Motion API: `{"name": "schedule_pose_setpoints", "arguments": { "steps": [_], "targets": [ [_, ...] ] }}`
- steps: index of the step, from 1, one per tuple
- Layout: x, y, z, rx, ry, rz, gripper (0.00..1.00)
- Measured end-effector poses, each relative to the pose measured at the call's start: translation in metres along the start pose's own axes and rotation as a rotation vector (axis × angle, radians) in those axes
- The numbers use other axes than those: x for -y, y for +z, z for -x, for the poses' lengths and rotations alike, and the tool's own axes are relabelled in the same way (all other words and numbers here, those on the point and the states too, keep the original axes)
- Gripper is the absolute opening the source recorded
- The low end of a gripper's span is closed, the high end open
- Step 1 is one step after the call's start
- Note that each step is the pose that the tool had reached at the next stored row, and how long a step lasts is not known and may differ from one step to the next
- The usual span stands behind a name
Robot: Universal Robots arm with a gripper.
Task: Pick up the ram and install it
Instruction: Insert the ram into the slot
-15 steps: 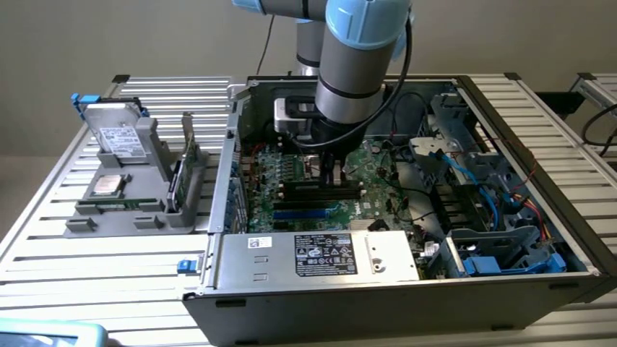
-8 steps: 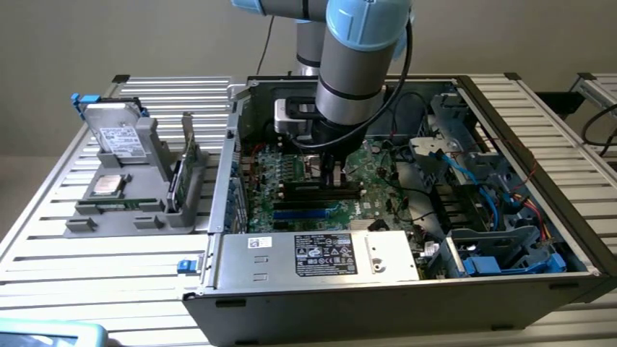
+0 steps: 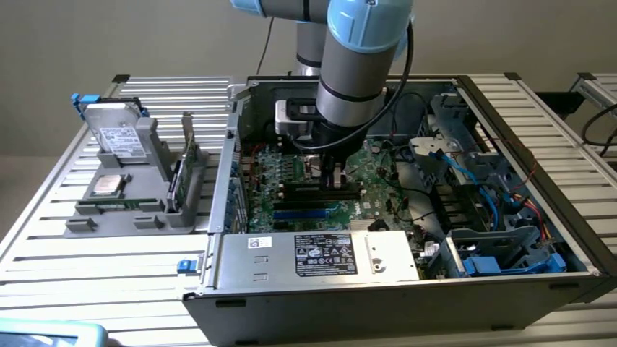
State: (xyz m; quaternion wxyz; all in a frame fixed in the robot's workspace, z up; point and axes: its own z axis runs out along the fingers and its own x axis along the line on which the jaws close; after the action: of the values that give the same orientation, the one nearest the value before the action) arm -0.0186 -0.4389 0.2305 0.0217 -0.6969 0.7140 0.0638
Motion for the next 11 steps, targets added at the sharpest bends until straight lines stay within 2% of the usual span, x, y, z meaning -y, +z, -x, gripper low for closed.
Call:
{"name": "schedule_pose_setpoints", "arguments": {
  "steps": [4, 11],
  "targets": [
    [0.0029, -0.0001, 0.0000, -0.0001, 0.000, 0.0054, 0.14],
    [0.0032, 0.0008, 0.0000, 0.0002, -0.001, 0.0059, 0.14]
  ]
}}
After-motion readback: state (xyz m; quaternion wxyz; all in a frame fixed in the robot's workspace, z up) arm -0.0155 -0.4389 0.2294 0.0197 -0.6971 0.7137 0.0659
